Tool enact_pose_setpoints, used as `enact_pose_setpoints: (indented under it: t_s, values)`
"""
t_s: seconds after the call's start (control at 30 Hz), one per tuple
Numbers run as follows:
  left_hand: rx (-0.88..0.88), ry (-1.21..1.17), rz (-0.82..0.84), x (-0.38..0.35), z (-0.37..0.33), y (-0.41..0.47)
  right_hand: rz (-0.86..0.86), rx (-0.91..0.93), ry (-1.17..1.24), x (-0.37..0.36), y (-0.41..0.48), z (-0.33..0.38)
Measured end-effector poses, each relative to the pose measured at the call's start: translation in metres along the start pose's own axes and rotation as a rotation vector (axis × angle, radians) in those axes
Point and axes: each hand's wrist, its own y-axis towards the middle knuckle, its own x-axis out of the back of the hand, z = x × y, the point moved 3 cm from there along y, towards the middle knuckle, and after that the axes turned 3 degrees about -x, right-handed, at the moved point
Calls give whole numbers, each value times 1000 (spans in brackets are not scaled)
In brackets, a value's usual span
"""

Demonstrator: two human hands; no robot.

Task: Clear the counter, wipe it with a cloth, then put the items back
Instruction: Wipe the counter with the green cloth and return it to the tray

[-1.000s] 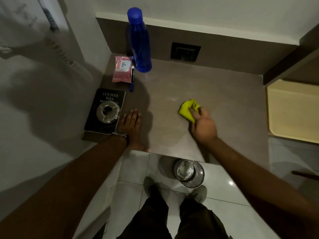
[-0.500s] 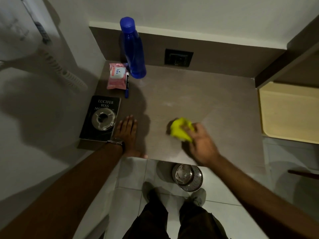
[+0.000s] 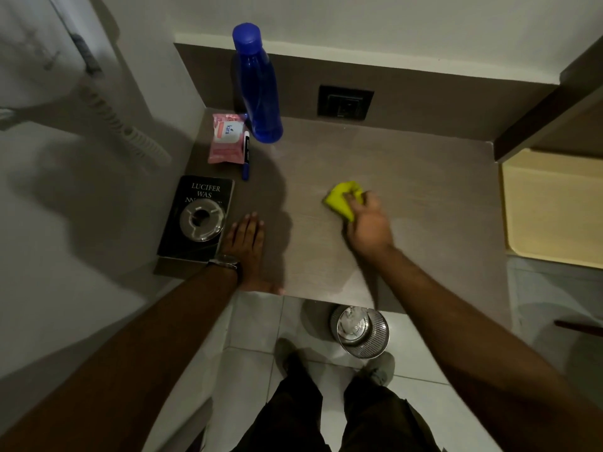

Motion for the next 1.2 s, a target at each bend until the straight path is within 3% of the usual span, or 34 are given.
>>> enact_pose_setpoints:
  t_s: [0.13, 0.23, 0.37, 0.67, 0.73, 0.9, 1.0, 1.13, 1.2]
  values:
    - [4, -39, 19, 3, -3, 0, 195, 358, -20, -44, -45, 66]
    - [7, -28, 68, 4, -2, 1, 335, 411, 4, -57, -75, 79]
    - [8, -94, -25, 10, -7, -5, 339, 574, 12, -47, -98, 52]
    - [-11, 25, 65, 7, -3, -2, 347, 716, -156, 16, -134, -43]
    - [-13, 17, 60, 6, -1, -1, 309, 635, -136, 38, -121, -66]
    - [-3, -105, 0, 0, -1, -2, 22, 110, -66, 96, -47, -139]
    - [-14, -54, 14, -1, 1, -1, -100, -160, -85, 100, -15, -168]
    - [-3, -165, 2, -1, 1, -2, -183, -272, -90, 81, 3, -158]
    - [-3, -94, 36, -2, 1, 1, -189, -274, -117, 71, 5, -141]
